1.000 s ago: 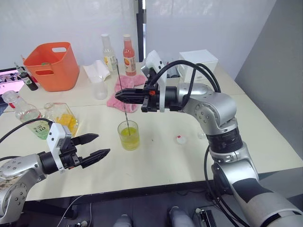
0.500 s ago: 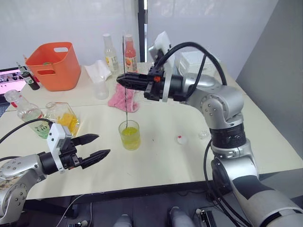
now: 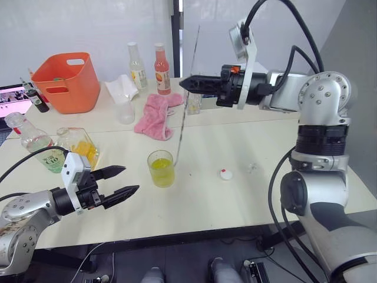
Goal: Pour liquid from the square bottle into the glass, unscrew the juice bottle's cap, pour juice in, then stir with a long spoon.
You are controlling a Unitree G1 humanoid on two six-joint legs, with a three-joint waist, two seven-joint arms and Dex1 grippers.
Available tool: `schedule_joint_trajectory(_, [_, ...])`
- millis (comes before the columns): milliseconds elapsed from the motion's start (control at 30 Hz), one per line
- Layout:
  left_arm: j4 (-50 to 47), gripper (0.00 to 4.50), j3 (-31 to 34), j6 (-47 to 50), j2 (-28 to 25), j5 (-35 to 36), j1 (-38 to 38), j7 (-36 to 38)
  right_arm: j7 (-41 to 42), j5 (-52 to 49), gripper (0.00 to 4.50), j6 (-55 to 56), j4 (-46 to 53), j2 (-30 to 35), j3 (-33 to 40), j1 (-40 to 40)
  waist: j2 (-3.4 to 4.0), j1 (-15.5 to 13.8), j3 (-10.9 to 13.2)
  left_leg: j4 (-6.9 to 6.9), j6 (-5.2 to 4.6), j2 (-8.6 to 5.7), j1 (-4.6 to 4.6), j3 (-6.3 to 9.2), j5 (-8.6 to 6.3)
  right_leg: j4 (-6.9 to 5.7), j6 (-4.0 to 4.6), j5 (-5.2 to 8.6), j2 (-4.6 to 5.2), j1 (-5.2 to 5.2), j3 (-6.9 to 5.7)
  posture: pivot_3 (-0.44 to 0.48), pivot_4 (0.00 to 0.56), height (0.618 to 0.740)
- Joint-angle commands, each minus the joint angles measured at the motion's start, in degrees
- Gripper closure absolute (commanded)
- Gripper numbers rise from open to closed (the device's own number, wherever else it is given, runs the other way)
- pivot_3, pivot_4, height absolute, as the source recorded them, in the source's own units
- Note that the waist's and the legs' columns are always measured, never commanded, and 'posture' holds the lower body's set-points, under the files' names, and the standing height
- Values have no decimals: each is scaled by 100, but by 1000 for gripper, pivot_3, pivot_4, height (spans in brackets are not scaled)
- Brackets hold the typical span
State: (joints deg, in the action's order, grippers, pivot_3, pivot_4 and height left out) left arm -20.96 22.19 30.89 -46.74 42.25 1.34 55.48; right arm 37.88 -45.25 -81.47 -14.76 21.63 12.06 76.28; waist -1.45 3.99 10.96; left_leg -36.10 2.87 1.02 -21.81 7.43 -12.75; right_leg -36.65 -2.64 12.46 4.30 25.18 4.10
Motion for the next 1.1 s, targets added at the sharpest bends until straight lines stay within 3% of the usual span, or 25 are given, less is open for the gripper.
schedule_joint_trajectory(33, [11,170,-33,-234,-24,-92,-27,188,-2,-139,4500,-755,383,302,-285,-211,0,4,0,1,0,0,0,0,0,0,1,1,0,0,0,0,150,739])
schedule_joint_trajectory(333, [161,170,-45,-1235,283,-306,-15,737,-107,646,4500,-381,520,514,-1881,-882,1,18,1,-2,0,0,-4,-2,0,0,-1,2,0,3,2,0,150,739])
schedule_joint_trajectory(567, [113,170,-194,-1082,78,-307,83,973,-327,1628,4500,512,-440,115,-2661,-1118,1,5,0,-6,0,0,-4,-1,0,2,-2,2,1,0,1,0,150,739])
schedule_joint_trajectory(800, [43,170,-196,-962,20,-280,137,996,-360,2298,4500,1272,-1360,-213,-2864,-1388,0,-19,0,-15,0,-6,-12,1,0,4,-7,1,6,-3,1,0,150,739])
schedule_joint_trajectory(1100, [126,170,-154,-826,-58,-237,0,1018,-555,2702,4500,1705,-1495,-377,-2677,-1684,-1,3,-1,-15,0,-4,7,2,0,-2,-7,2,2,-14,1,0,150,739])
